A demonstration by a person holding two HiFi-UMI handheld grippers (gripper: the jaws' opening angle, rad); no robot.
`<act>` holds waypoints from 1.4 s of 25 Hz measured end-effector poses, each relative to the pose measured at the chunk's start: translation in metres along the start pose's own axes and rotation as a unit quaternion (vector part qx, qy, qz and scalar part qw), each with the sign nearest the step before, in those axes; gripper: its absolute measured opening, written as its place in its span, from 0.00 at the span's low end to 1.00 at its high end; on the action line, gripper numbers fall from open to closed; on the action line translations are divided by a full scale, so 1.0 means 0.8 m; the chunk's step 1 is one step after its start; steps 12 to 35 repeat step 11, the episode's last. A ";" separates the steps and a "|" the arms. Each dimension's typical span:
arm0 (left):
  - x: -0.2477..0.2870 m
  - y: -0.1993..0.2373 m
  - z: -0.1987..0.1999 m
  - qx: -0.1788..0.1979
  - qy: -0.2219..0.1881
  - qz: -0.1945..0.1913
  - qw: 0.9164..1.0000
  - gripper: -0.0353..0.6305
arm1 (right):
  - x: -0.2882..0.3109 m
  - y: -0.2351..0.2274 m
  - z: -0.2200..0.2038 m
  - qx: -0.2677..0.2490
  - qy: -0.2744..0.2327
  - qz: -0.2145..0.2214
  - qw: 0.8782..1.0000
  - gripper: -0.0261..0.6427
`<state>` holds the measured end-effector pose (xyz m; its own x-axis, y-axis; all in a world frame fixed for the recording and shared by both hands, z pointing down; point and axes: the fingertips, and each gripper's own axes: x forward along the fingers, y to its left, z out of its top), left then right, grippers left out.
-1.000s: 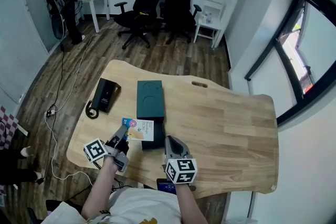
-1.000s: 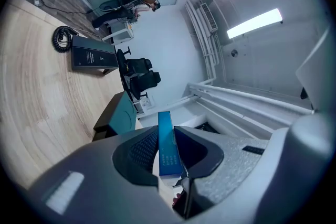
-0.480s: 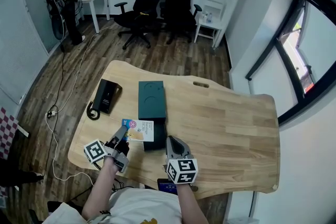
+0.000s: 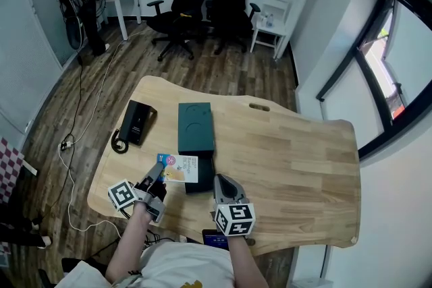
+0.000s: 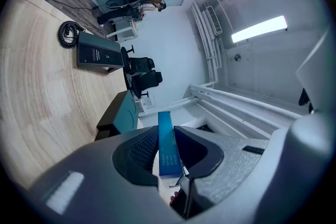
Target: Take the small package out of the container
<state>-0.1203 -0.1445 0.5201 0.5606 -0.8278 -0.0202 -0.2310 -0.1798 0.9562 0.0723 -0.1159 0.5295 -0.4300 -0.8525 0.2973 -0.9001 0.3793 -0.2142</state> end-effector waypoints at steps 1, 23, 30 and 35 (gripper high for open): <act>0.001 0.001 -0.002 -0.002 0.001 0.000 1.000 0.20 | 0.000 0.000 -0.001 0.000 0.001 0.000 1.000 0.04; 0.008 0.002 -0.014 -0.010 0.012 -0.004 1.000 0.20 | 0.001 -0.006 -0.003 -0.007 0.008 -0.001 1.000 0.04; 0.008 0.002 -0.014 -0.010 0.012 -0.004 1.000 0.20 | 0.001 -0.006 -0.003 -0.007 0.008 -0.001 1.000 0.04; 0.008 0.002 -0.014 -0.010 0.012 -0.004 1.000 0.20 | 0.001 -0.006 -0.003 -0.007 0.008 -0.001 1.000 0.04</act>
